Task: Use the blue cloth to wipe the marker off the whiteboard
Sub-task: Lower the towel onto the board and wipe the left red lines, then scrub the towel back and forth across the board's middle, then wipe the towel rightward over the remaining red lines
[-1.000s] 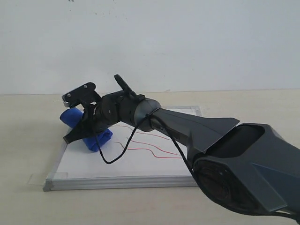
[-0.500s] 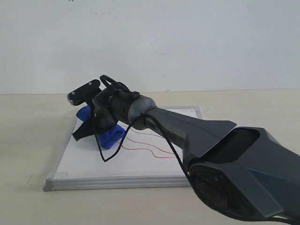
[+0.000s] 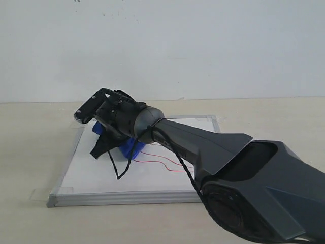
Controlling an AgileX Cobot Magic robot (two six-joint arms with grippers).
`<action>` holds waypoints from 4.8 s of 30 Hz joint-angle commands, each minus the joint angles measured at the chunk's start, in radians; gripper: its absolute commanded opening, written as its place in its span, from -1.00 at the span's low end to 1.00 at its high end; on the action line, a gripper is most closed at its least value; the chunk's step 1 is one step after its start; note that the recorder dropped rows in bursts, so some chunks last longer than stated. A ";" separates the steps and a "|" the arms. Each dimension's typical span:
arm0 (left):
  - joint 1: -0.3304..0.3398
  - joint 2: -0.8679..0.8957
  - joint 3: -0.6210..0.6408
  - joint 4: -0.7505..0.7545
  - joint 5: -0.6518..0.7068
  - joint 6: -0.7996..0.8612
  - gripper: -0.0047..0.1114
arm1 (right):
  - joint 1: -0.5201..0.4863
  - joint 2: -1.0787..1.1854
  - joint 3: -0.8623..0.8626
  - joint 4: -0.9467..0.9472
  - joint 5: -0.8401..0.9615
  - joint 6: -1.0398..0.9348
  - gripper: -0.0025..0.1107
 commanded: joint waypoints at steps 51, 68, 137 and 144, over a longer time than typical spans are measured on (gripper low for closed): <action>0.000 -0.003 0.004 0.005 0.001 0.005 -0.85 | -0.007 0.048 0.011 -0.153 0.164 0.130 -0.96; 0.000 -0.003 0.004 0.005 0.001 0.005 -0.85 | -0.003 0.048 0.011 0.080 -0.132 0.029 -0.96; 0.000 -0.003 0.004 0.005 0.001 0.005 -0.85 | 0.004 -0.057 0.011 0.666 0.407 -0.565 -0.96; 0.000 -0.003 0.004 0.005 0.001 0.005 -0.85 | -0.016 -0.057 0.014 0.173 0.407 -0.290 -0.96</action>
